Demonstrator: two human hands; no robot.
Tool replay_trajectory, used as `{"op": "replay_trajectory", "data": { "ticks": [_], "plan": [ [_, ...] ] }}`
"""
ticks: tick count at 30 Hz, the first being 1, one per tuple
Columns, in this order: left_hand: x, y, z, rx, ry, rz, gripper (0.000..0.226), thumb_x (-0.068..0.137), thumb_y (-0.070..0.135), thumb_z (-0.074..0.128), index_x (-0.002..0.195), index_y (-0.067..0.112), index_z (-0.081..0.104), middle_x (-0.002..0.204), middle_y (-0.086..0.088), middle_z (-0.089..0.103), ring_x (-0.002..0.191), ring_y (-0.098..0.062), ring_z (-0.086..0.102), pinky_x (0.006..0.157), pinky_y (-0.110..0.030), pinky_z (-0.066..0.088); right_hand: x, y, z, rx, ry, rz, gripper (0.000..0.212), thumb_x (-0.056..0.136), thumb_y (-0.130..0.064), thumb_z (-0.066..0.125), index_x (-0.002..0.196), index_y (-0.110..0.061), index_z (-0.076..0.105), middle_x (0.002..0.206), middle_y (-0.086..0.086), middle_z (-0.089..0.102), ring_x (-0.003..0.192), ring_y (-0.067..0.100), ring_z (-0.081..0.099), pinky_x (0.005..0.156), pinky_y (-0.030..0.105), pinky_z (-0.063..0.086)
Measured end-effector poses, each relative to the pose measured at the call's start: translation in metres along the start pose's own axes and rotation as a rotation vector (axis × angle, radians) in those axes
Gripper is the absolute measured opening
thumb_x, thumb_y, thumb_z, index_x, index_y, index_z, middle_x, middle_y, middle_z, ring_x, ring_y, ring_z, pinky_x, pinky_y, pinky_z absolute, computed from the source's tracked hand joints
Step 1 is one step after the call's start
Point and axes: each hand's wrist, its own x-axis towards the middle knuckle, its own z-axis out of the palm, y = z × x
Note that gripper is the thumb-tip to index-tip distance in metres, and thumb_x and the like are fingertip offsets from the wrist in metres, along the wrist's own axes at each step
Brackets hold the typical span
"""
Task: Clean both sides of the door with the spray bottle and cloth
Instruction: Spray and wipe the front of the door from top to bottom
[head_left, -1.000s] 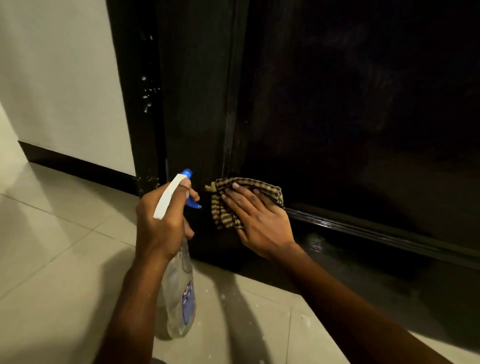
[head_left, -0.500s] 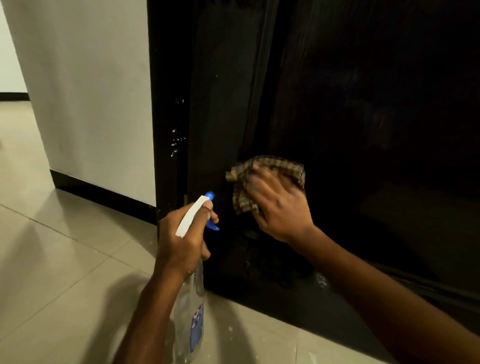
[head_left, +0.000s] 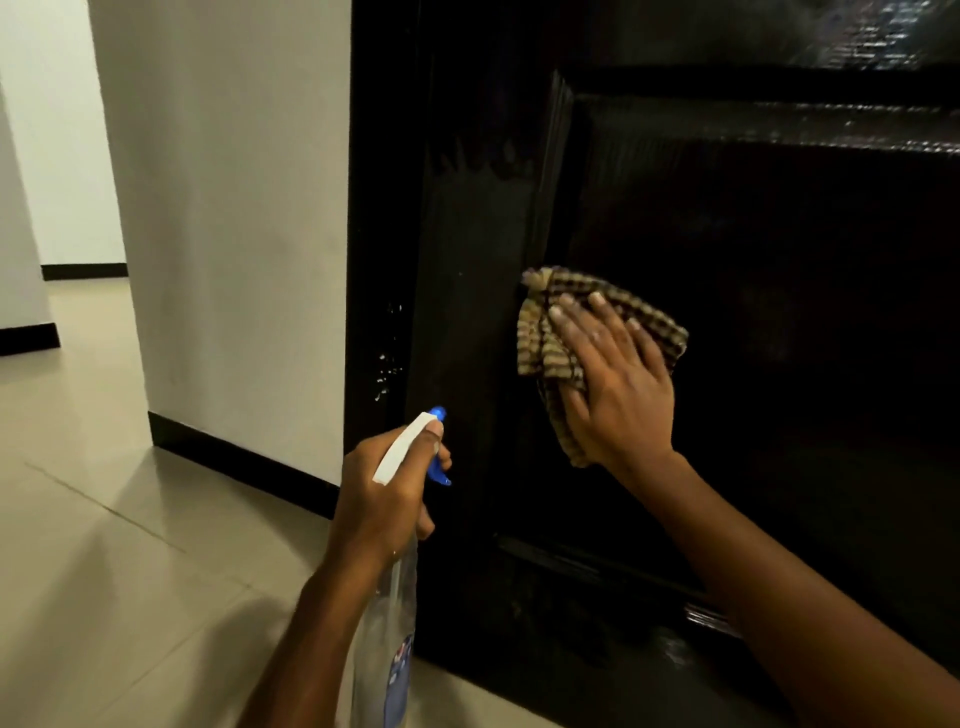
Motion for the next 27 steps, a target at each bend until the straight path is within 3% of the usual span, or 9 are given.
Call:
{"op": "replay_trajectory", "data": {
  "ticks": [4, 9, 13, 16, 18, 22, 24, 27],
  "plan": [
    [0.02, 0.014, -0.01, 0.001, 0.007, -0.009, 0.037, 0.099, 0.03, 0.048, 0.078, 0.005, 0.067, 0.064, -0.002, 0.066, 0.037, -0.023, 0.052, 0.04, -0.025, 0.045, 0.049, -0.004, -0.014, 0.098, 0.095, 0.219, 0.062, 0.098, -0.042, 0.033, 0.158, -0.027, 0.03, 0.165, -0.009, 0.026, 0.154, 0.008, 0.009, 0.124, 0.033, 0.005],
    [0.037, 0.031, -0.023, 0.015, 0.011, -0.014, 0.039, 0.101, 0.03, 0.047, 0.078, 0.004, 0.065, 0.077, -0.015, 0.067, 0.034, -0.014, 0.049, 0.039, -0.023, 0.043, 0.107, -0.01, -0.02, 0.019, 0.088, 0.213, 0.064, 0.101, -0.046, 0.03, 0.161, -0.029, 0.019, 0.168, -0.01, 0.014, 0.155, 0.009, 0.0, 0.124, 0.033, -0.003],
    [0.044, 0.036, -0.035, 0.027, 0.059, 0.024, 0.037, 0.1, 0.031, 0.047, 0.077, 0.006, 0.064, 0.076, -0.016, 0.066, 0.035, -0.014, 0.051, 0.039, -0.023, 0.044, 0.152, -0.026, -0.014, -0.061, 0.033, 0.068, 0.07, 0.099, -0.051, 0.031, 0.162, -0.029, 0.013, 0.17, -0.007, 0.006, 0.156, 0.014, -0.001, 0.124, 0.036, -0.003],
    [0.042, 0.037, -0.041, 0.028, 0.115, 0.054, 0.033, 0.099, 0.029, 0.048, 0.075, 0.013, 0.063, 0.069, -0.005, 0.065, 0.038, -0.015, 0.053, 0.04, -0.024, 0.046, 0.16, -0.049, 0.008, -0.154, 0.002, -0.118, 0.073, 0.096, -0.053, 0.037, 0.162, -0.026, 0.018, 0.169, -0.001, 0.012, 0.156, 0.02, 0.006, 0.124, 0.04, 0.001],
    [0.041, 0.038, -0.043, 0.042, 0.149, 0.071, 0.033, 0.099, 0.029, 0.048, 0.073, 0.015, 0.064, 0.065, 0.001, 0.065, 0.038, -0.017, 0.054, 0.04, -0.024, 0.047, 0.144, -0.063, 0.031, -0.224, -0.04, -0.261, 0.074, 0.095, -0.054, 0.037, 0.161, -0.024, 0.021, 0.169, 0.002, 0.014, 0.156, 0.024, 0.009, 0.125, 0.043, 0.004],
    [0.039, 0.038, -0.046, 0.021, 0.149, 0.081, 0.035, 0.1, 0.028, 0.048, 0.076, 0.011, 0.066, 0.068, -0.005, 0.068, 0.038, -0.021, 0.053, 0.041, -0.028, 0.047, 0.08, -0.065, 0.059, -0.219, -0.166, -0.564, 0.07, 0.095, -0.049, 0.042, 0.158, -0.022, 0.031, 0.167, 0.003, 0.022, 0.155, 0.024, 0.018, 0.125, 0.042, 0.01],
    [0.036, 0.039, -0.045, -0.002, 0.133, 0.078, 0.032, 0.099, 0.026, 0.049, 0.076, 0.012, 0.065, 0.069, -0.006, 0.067, 0.036, -0.017, 0.052, 0.04, -0.025, 0.046, 0.055, -0.051, 0.057, -0.219, -0.187, -0.615, 0.069, 0.094, -0.047, 0.045, 0.158, -0.024, 0.033, 0.166, 0.0, 0.026, 0.154, 0.022, 0.021, 0.124, 0.039, 0.01],
    [0.034, 0.037, -0.043, -0.013, 0.108, 0.084, 0.033, 0.1, 0.025, 0.047, 0.077, 0.011, 0.065, 0.072, -0.009, 0.067, 0.034, -0.014, 0.05, 0.037, -0.022, 0.043, 0.057, -0.023, 0.035, -0.227, -0.131, -0.531, 0.071, 0.094, -0.048, 0.04, 0.16, -0.027, 0.026, 0.167, -0.004, 0.02, 0.154, 0.019, 0.019, 0.124, 0.039, 0.011]
  ]
}}
